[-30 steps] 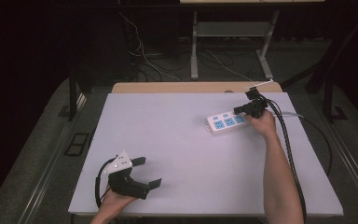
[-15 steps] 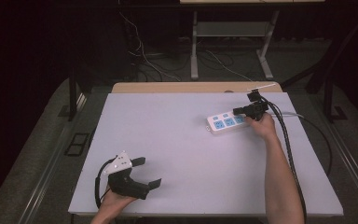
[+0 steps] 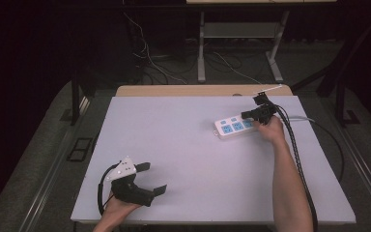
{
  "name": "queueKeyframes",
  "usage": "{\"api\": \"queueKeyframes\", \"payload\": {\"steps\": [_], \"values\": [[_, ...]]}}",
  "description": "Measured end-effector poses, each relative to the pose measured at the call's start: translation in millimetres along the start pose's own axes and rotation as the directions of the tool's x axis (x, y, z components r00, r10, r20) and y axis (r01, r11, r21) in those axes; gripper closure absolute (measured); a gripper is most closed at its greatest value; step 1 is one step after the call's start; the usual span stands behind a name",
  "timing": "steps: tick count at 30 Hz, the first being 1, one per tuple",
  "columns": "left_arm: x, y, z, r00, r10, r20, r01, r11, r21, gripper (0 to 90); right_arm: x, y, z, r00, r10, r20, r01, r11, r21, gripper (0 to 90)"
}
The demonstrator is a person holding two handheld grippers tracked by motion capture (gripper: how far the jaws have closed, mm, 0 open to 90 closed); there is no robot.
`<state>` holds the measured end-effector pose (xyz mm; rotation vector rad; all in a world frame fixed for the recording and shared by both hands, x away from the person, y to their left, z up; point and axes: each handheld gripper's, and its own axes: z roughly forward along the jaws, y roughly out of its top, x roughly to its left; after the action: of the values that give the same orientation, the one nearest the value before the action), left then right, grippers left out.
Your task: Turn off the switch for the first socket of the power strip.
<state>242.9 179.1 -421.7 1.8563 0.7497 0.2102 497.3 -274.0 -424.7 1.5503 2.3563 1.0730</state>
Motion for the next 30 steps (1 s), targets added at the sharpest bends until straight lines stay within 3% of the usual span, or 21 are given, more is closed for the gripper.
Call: {"api": "queueKeyframes", "payload": {"steps": [12, 14, 19, 30], "values": [[0.3, -0.1, 0.3, 1.0000, -0.002, -0.004, 0.002, 1.0000, 0.001, 0.0, 3.1, 5.5, -1.3, 0.9998, 0.000, 0.017, 0.000, 1.000, 0.027, 90.0], [0.7, -0.1, 0.4, 1.0000, -0.003, -0.003, 0.003, 1.0000, 0.001, 0.0, 3.3, 7.8, -5.0, 0.9994, 0.006, 0.033, -0.007, 1.000, 0.023, 90.0], [2.1, -0.1, 0.4, 0.9999, -0.010, -0.004, 0.010, 1.0000, -0.001, 0.0, -4.7, 6.3, -14.1, 0.9990, 0.042, 0.016, -0.042, 0.999, 0.009, 90.0], [1.2, 0.4, -0.3, 1.0000, -0.005, -0.008, 0.005, 0.9999, -0.011, 0.0, -1.9, 7.9, -26.3, 0.9996, 0.006, 0.029, -0.007, 0.999, 0.037, 90.0]]}}
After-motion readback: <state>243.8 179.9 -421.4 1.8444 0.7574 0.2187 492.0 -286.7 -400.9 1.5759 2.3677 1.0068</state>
